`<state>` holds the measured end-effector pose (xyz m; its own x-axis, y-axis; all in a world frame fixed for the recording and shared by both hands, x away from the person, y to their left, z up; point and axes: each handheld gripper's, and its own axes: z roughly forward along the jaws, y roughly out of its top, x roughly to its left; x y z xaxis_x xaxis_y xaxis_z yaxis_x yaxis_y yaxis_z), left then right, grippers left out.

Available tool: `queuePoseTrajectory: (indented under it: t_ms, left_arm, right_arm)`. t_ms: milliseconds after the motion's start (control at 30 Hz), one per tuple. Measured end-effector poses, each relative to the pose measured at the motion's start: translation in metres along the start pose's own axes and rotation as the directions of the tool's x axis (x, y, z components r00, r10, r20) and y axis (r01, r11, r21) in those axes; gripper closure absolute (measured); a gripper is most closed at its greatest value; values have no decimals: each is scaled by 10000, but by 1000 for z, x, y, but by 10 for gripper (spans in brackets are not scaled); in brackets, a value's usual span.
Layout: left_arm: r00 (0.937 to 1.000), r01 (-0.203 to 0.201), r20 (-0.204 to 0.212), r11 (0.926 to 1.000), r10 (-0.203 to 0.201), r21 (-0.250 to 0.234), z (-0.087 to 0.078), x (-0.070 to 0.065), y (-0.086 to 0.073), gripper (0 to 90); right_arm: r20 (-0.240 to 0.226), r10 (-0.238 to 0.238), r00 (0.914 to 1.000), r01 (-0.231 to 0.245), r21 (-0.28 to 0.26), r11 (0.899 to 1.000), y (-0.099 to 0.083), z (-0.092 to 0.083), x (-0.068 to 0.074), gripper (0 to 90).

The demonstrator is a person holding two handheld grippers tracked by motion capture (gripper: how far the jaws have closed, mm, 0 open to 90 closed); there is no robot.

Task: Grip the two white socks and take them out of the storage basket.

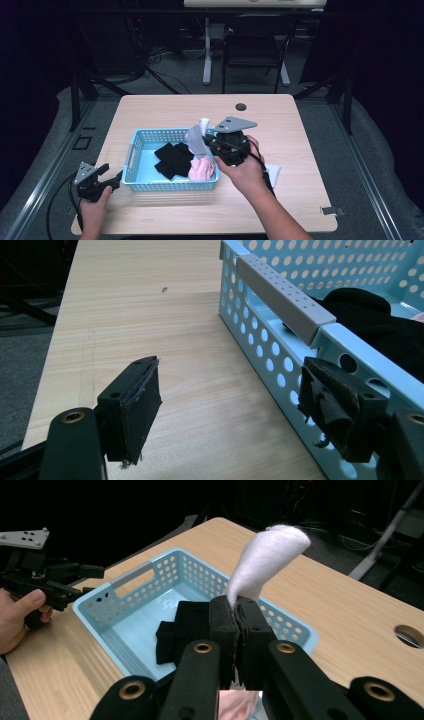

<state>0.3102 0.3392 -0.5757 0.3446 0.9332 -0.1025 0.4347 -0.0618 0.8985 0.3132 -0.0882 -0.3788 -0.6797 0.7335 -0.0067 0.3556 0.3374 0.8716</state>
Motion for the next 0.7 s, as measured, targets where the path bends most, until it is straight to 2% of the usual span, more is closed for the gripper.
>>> queuePoseTrajectory:
  t_ms: [33, 100, 200, 300, 400, 700]
  left_arm:
    - [10000, 0, 0, 10000, 0, 0, 0, 0, 0, 245]
    - [10000, -8, -2, 10000, 8, 49, 0, 0, 0, 245]
    - [10000, -9, -3, 10000, 9, 14, 0, 0, 0, 245]
    - [10000, -9, -4, 10000, 9, 21, 0, 0, 0, 245]
    - [10000, -8, -10, 10000, 8, 10, 0, 0, 0, 245]
    - [10000, -65, -14, 10000, 65, 64, 0, -1, 0, 245]
  right_arm:
    - [0, 0, 10000, 0, 0, 10000, 0, 0, 0, 872]
    - [147, 95, 9998, -94, -58, 9999, -3, -14, -7, 872]
    - [141, 286, 9995, -284, -125, 9995, -7, -22, -12, 872]
    - [339, 455, 9984, -447, -240, 9987, -16, -36, -18, 872]
    - [472, 520, 9975, -508, -262, 9984, -21, -42, -21, 873]
    - [899, 1221, 9884, -1206, -221, 9925, -55, -58, -36, 872]
